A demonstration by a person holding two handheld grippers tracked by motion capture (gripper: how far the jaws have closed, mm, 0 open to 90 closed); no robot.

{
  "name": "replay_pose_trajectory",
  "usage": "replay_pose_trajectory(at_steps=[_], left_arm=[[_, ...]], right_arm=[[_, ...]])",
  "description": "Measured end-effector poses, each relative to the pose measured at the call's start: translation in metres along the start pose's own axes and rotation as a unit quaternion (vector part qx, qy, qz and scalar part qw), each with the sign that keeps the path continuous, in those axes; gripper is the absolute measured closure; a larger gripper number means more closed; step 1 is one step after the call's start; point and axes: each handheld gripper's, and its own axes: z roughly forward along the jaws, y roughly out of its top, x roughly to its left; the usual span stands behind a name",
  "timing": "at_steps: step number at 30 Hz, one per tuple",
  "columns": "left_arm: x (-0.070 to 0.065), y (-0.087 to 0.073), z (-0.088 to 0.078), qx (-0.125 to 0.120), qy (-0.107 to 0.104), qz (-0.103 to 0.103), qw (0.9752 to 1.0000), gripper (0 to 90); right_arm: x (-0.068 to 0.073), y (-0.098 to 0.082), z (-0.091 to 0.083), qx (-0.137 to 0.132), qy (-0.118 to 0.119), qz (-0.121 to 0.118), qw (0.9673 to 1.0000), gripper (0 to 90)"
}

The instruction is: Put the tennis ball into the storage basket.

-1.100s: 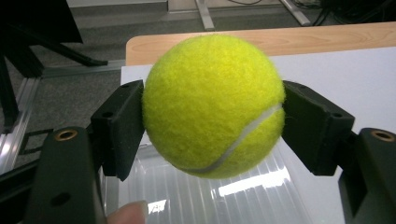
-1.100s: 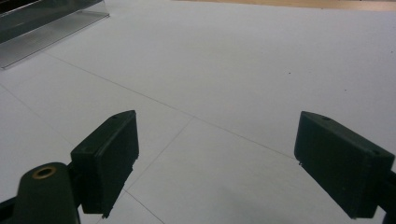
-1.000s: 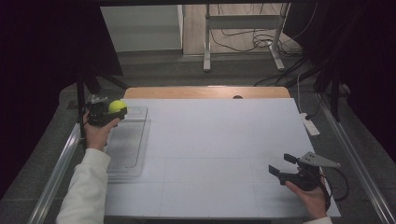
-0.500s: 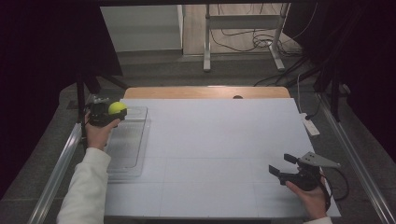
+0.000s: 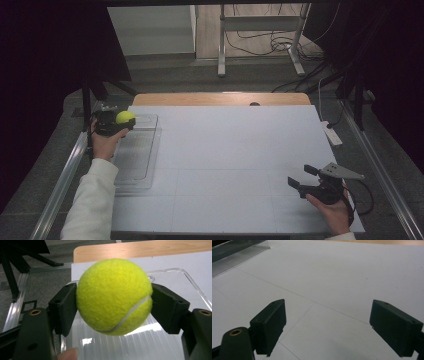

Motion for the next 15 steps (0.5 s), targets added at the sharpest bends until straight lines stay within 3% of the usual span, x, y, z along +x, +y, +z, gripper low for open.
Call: replay_pose_trajectory(at_steps=[15], left_arm=[[0.0026, -0.0023, 0.0036, 0.016, 0.004, 0.003, 0.9999, 27.0]], right_arm=[[0.0000, -0.0001, 0.0000, 0.000, 0.000, 0.000, 1.0000, 13.9]])
